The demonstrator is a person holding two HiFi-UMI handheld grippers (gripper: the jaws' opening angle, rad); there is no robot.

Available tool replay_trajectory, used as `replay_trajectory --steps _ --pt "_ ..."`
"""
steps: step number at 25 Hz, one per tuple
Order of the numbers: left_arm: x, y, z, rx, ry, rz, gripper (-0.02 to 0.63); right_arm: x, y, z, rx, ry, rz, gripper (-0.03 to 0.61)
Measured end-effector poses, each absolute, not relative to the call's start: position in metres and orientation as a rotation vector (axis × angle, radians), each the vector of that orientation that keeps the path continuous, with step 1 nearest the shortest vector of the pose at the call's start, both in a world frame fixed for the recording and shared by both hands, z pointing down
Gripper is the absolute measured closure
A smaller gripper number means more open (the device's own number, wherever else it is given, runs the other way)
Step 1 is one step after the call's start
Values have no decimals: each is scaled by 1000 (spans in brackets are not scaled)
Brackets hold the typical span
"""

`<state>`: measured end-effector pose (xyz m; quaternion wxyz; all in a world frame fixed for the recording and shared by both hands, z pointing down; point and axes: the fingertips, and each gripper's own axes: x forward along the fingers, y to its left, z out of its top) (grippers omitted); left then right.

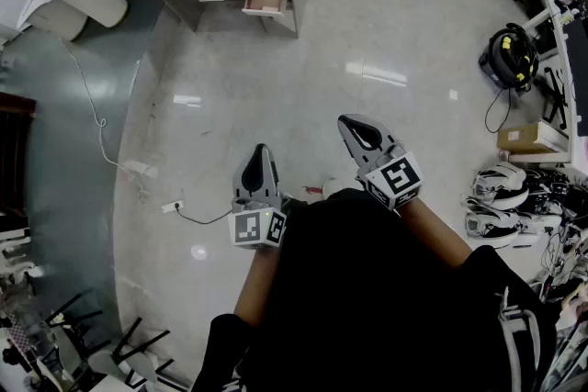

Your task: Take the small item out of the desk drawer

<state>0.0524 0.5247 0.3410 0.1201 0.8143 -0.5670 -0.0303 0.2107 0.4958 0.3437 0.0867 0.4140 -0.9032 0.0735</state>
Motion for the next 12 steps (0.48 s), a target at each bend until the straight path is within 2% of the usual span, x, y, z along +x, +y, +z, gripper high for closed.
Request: replay_trajectory --steps 12 --pt "52 533 346 2374 -1652 -45 601 220 500 348 1252 -2764 306 578"
